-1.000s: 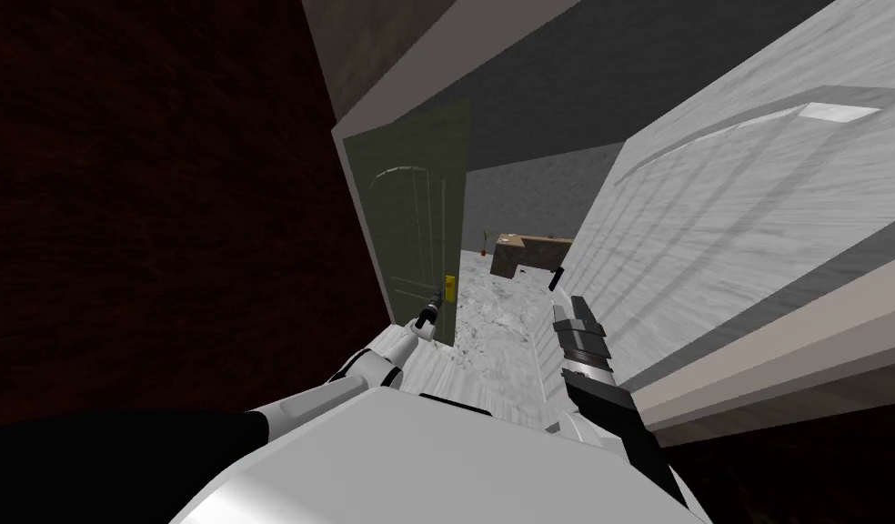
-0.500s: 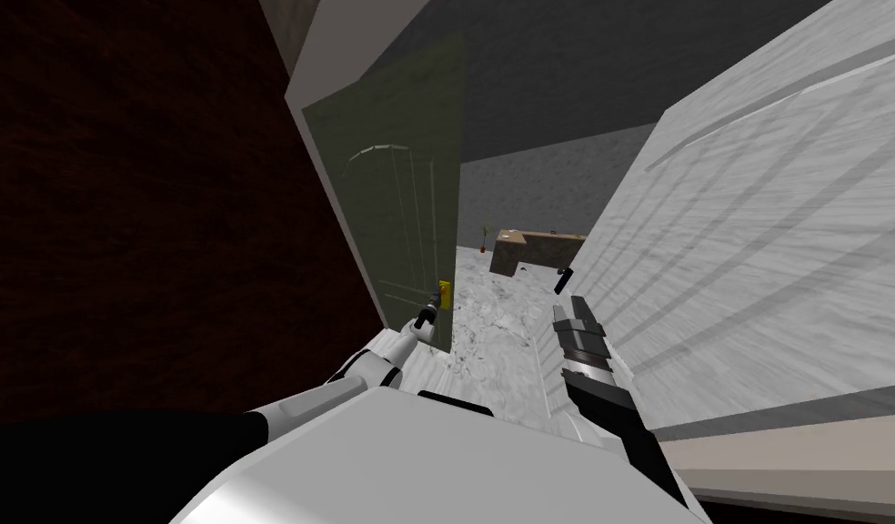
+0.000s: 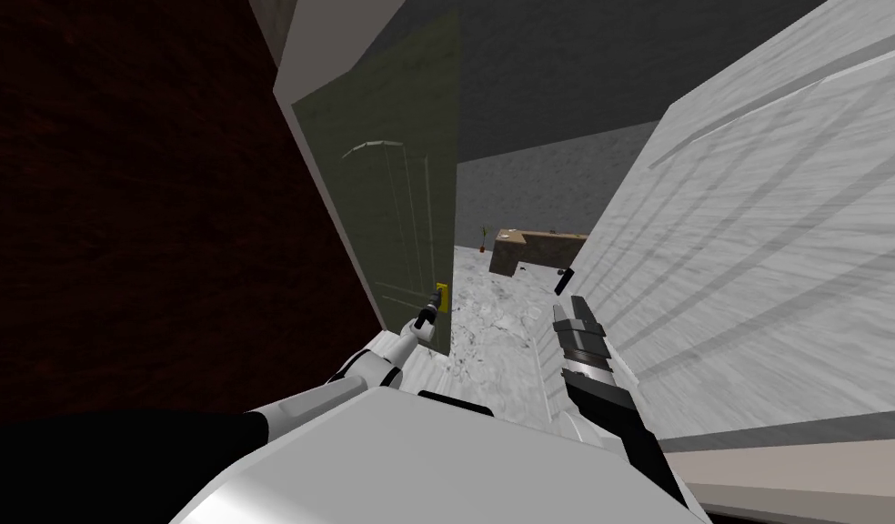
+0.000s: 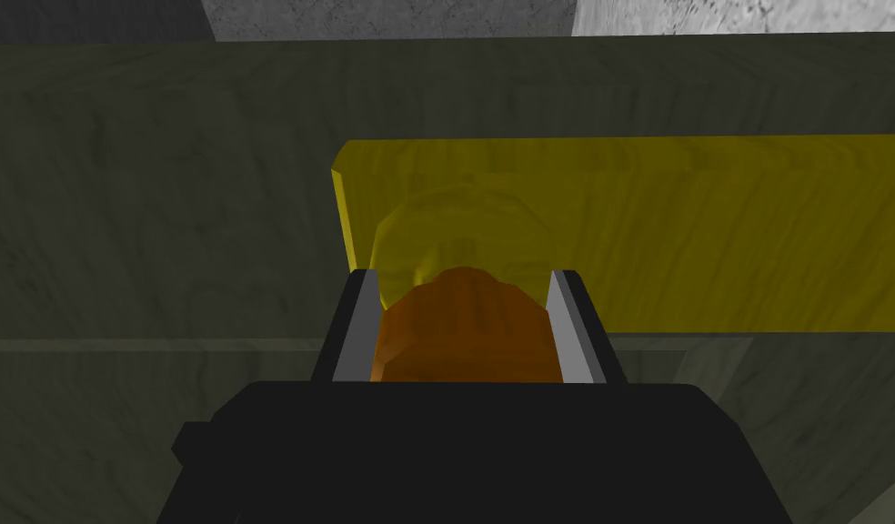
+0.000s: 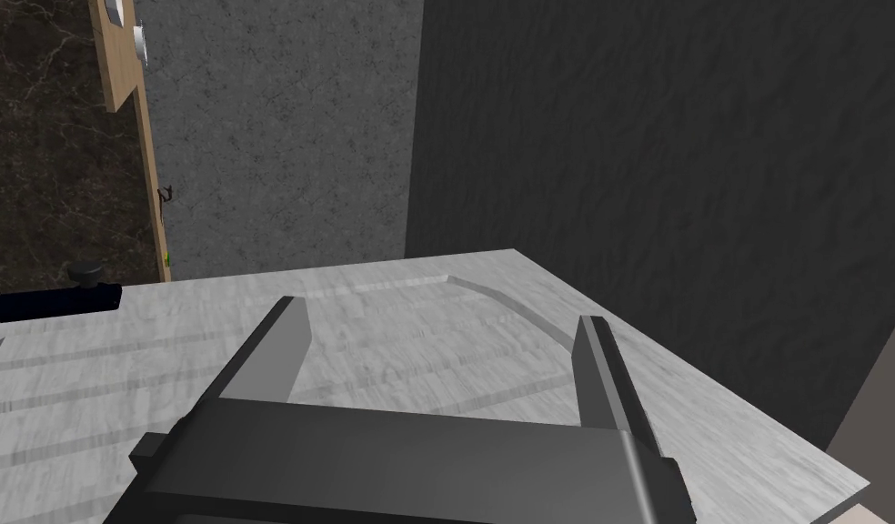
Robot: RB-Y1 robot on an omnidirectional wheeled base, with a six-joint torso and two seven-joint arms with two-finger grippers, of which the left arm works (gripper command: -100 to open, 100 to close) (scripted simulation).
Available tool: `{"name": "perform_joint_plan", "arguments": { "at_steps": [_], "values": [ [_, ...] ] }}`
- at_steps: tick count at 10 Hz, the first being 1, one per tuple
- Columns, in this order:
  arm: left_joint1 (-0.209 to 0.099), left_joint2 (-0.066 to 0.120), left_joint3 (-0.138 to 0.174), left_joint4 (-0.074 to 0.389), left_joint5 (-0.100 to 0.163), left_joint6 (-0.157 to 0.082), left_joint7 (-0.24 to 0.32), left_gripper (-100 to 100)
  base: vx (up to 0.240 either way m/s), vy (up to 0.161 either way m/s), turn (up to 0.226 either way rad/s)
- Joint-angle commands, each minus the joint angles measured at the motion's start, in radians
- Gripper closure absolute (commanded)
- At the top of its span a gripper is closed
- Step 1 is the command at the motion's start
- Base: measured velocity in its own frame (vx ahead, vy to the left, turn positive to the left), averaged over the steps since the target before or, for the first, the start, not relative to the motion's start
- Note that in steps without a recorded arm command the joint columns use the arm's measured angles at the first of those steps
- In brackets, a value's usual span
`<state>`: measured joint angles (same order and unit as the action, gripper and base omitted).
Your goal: Push the door open
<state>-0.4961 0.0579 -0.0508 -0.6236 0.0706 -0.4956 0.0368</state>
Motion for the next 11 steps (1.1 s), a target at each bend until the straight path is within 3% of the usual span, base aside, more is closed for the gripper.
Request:
{"name": "perform_joint_plan", "arguments": {
  "at_steps": [1,4,11],
  "values": [
    [0.002,-0.001,0.0,0.001,0.0,0.0,0.0,100,-0.018,0.005,0.002],
    [0.004,0.005,0.009,0.003,0.003,0.002,-0.003,100,0.022,-0.014,0.008],
    [0.006,0.026,0.049,0.007,0.016,0.003,-0.017,100,0.156,-0.075,0.031]
  ]
}}
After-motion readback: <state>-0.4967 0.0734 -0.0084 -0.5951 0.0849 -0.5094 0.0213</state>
